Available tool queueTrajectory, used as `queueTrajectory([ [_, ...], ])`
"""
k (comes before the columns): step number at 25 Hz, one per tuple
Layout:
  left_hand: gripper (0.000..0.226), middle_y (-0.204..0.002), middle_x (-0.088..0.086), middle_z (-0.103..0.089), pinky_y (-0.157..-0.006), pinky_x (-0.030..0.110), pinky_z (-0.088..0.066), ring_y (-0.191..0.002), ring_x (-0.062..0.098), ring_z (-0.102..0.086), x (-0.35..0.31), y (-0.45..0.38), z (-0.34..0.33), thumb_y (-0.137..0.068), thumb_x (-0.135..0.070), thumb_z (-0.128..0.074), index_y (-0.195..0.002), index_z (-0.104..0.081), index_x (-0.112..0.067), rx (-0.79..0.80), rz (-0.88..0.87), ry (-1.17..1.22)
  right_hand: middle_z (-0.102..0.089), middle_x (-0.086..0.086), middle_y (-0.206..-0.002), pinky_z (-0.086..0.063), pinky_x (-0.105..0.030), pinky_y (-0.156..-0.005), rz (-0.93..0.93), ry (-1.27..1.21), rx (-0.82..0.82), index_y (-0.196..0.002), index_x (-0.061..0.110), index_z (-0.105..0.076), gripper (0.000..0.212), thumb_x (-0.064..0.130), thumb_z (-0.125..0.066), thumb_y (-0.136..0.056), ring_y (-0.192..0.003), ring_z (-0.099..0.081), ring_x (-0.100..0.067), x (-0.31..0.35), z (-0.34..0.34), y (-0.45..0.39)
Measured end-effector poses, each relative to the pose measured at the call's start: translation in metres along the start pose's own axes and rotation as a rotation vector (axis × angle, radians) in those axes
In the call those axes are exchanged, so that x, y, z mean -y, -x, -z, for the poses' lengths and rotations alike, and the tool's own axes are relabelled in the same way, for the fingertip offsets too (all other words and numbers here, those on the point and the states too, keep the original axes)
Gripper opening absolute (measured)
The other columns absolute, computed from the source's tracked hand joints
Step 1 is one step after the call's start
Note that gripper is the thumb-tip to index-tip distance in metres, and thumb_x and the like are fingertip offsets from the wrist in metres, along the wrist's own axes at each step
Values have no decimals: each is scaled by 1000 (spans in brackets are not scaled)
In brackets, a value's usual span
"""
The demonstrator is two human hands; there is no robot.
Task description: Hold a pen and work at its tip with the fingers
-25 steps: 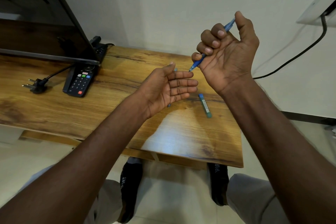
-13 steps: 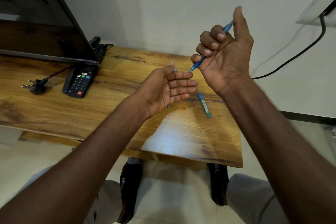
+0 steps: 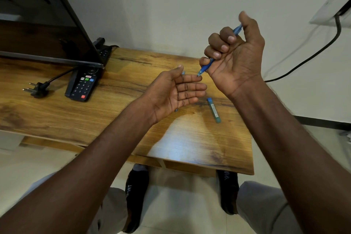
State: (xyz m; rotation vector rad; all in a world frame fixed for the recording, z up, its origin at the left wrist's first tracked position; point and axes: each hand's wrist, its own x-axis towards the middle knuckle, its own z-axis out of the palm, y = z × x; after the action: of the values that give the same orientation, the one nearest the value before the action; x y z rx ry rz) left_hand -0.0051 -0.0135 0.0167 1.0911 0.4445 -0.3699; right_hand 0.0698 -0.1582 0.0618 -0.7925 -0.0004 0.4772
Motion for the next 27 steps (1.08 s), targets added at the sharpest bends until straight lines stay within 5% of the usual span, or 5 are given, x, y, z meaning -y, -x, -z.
queueTrajectory([
  [6, 55, -117, 21, -77, -95, 35, -58, -103, 28, -77, 1, 0, 0, -111, -46, -37, -121, -71, -3, -3, -1, 3, -26, 2, -60, -28, -32, -59, 11, 15, -52, -60, 20, -36, 65, 71, -41, -100, -56, -24, -16, -1, 1, 1],
  [15, 54, -113, 19, -78, -94, 34, -58, -98, 26, -78, 2, -1, 0, -112, -45, -37, -118, -72, -4, -1, 8, -6, -24, 2, -57, -28, -32, -59, 3, -23, -87, -57, 20, -33, 56, 53, -45, -100, -55, -21, -16, 0, 4, 1],
  [27, 51, -113, 20, -78, -94, 34, -58, -97, 26, -79, 1, -1, -2, -111, -42, -39, -118, -71, -4, 2, 16, 8, -27, 3, -55, -29, -30, -59, -33, -69, -73, -58, 20, -35, 56, 54, -41, -101, -54, -23, -16, -1, 8, -2],
])
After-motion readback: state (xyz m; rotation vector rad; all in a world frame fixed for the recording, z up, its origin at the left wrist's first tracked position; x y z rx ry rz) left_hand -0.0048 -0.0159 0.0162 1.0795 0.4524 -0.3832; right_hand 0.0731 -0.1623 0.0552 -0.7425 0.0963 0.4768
